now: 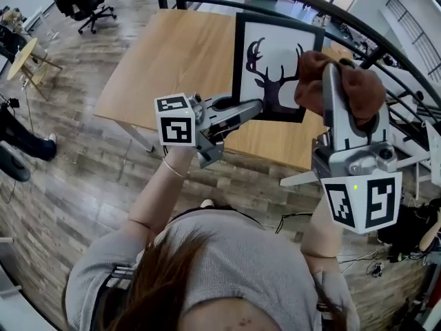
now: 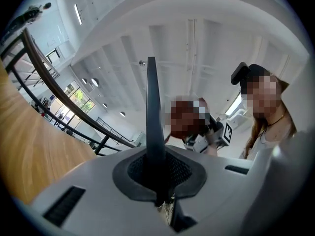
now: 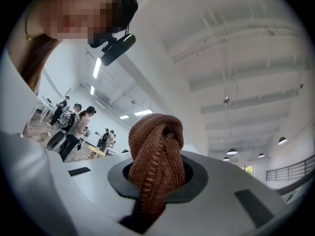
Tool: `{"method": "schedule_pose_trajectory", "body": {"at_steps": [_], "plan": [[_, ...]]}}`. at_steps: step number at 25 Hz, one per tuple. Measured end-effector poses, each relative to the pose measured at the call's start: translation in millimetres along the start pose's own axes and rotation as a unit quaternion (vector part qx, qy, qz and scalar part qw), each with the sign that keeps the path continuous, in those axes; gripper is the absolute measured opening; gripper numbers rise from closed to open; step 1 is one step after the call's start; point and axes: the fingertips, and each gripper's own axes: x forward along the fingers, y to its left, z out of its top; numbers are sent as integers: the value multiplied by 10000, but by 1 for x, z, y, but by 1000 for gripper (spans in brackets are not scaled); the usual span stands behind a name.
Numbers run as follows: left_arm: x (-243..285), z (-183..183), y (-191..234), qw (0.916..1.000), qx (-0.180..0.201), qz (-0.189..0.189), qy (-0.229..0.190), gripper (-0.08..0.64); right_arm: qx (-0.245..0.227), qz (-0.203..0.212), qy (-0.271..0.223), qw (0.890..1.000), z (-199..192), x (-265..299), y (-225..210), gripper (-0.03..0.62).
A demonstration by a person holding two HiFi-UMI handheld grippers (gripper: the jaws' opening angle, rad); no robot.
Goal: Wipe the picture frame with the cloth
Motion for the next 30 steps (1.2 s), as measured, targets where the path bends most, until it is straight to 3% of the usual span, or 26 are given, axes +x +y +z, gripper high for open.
{"method": "schedule_pose_trajectory", "body": {"at_steps": [3, 6, 11, 17, 30], "plan": [[-1, 0, -3, 9998, -12, -81, 171, 28, -219, -254, -376, 9987, 33, 24, -13, 74], [-3, -1, -5, 9995, -49, -150, 282, 28, -359, -351, -494, 9975, 40, 54, -15, 74], [-3, 1, -8, 9990, -112, -337, 276, 28, -786, -384, 93, 9961, -7, 86, -8, 74], [-3, 1, -7, 9992, 0, -329, 225, 28, -964, -196, 535, 9937, -44, 84, 10, 74], [-2, 0, -5, 9993, -81, -344, 89, 28, -736, 90, 927, 9929, -74, 64, 31, 74]]}}
